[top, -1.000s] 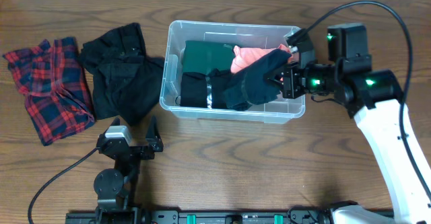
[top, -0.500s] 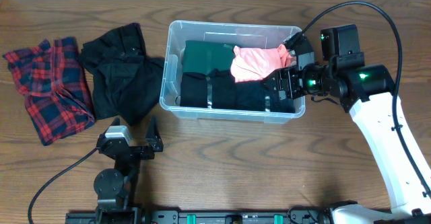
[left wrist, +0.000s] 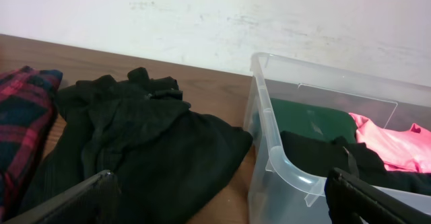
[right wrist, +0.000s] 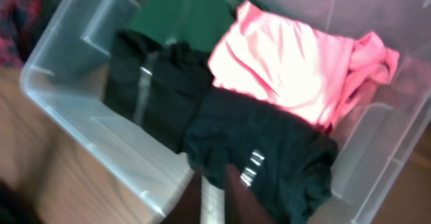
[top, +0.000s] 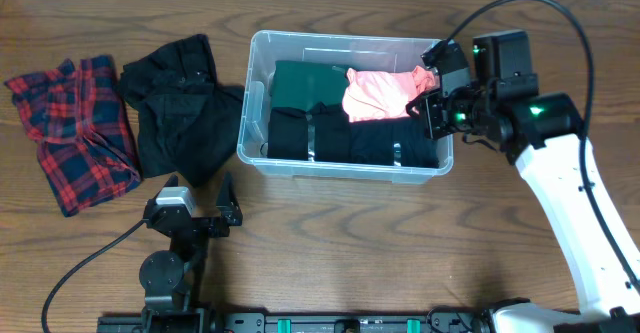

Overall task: Pack container
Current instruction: 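Carry the navy cloth into the bin's front right and lower it, then press the navy cloth down, release, and withdraw the right gripper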

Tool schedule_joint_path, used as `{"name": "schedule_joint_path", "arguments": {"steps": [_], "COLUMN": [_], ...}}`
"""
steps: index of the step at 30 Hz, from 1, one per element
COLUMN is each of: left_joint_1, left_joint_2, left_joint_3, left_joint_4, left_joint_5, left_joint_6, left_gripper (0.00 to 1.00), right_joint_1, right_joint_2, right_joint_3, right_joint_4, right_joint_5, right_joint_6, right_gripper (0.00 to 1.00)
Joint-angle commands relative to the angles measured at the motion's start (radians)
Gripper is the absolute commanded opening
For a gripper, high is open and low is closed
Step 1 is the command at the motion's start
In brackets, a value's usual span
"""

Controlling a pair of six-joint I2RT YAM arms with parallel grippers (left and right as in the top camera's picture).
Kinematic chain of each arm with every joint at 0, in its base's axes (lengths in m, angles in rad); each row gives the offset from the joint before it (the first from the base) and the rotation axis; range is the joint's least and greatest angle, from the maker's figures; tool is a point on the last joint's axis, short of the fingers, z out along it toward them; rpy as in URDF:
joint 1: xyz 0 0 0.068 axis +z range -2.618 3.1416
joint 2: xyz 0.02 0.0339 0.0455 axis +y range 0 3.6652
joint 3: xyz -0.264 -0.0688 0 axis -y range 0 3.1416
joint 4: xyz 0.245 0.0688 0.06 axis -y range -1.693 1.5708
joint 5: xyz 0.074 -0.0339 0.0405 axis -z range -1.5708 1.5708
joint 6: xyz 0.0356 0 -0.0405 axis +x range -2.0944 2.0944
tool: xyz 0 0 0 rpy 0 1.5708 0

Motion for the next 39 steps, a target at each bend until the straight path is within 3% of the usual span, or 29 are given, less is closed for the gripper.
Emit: {"name": "schedule_joint_path", "arguments": {"steps": [1, 20, 31, 39], "left_joint_1": [-0.004, -0.004, -0.004, -0.004], "left_joint_2": [-0.005, -0.005, -0.005, -0.005], "left_joint_3": [-0.016, -0.016, -0.016, -0.016], "left_joint_4": [-0.035, -0.035, -0.035, -0.035], "left_joint_5": [0.008, 0.008, 0.008, 0.008], "left_joint_6": [0.005, 0.005, 0.005, 0.005], "left_gripper": [0.98, 0.98, 0.98, 0.98], "right_joint_1": [0.029, 0.141, 0.148, 0.182], "right_joint_2": [0.061, 0.179, 0.369, 0.415], "right_joint_3": [0.018, 0.018, 0.018, 0.018], "right_joint_4": [-0.019, -0.15, -0.111, -0.05], "right_joint_5": [0.09, 0.524, 0.558, 0.558], "right_joint_6": [-0.005, 0.02, 0.02, 0.0], "right_gripper": [0.01, 0.01, 0.01, 0.01]}}
